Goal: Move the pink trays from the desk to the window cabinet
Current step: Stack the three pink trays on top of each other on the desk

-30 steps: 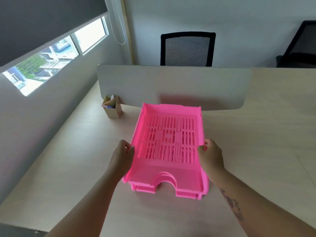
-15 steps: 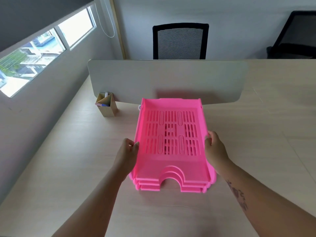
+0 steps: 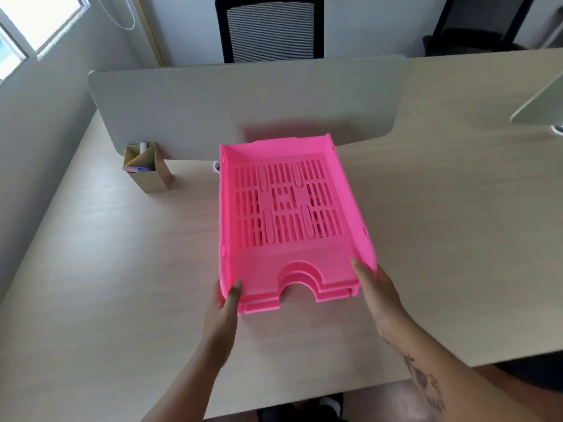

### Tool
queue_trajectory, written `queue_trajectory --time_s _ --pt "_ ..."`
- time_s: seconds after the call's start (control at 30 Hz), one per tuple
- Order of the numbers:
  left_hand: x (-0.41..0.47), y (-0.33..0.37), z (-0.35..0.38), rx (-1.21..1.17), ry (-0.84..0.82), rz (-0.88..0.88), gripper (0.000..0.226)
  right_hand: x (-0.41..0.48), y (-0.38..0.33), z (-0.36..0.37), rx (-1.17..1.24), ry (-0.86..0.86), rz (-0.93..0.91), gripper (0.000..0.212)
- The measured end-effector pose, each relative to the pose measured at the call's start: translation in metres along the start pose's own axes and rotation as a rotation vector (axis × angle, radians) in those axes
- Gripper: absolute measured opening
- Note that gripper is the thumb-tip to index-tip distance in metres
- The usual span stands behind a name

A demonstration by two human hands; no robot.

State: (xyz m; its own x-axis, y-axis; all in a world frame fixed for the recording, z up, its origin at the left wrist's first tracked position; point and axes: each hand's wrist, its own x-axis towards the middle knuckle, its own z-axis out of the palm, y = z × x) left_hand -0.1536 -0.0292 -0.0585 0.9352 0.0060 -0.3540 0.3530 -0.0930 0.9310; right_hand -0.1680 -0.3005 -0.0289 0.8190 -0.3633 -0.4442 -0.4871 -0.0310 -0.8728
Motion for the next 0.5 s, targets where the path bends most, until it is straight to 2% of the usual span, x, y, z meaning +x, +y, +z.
queue_trajectory --time_s 0.1,0.23,0.27,0.37,0.4,0.5 --pt "0.007 -0.005 0.01 -0.046 -0.006 -0.058 0.09 0.009 0.011 0.012 0.131 0.018 0.073 0.045" --pt "0.006 0.003 0.019 -0.145 0.01 -0.089 0.065 0.011 0.013 0.019 0.186 0.026 0.12 0.058" --pt "0.007 0.007 0.019 -0.165 0.035 -0.099 0.065 0.01 0.008 0.019 0.188 0.012 0.122 0.06" --pt "0.013 0.024 0.017 -0.232 0.091 -0.121 0.073 0.015 -0.002 0.015 0.186 -0.014 0.089 0.09" --pt "0.014 0.031 0.016 -0.247 0.097 -0.126 0.071 0.02 -0.004 0.013 0.194 -0.02 0.079 0.094" --pt "0.017 0.049 0.015 -0.295 0.129 -0.123 0.066 0.029 -0.016 0.009 0.206 -0.057 0.043 0.088"
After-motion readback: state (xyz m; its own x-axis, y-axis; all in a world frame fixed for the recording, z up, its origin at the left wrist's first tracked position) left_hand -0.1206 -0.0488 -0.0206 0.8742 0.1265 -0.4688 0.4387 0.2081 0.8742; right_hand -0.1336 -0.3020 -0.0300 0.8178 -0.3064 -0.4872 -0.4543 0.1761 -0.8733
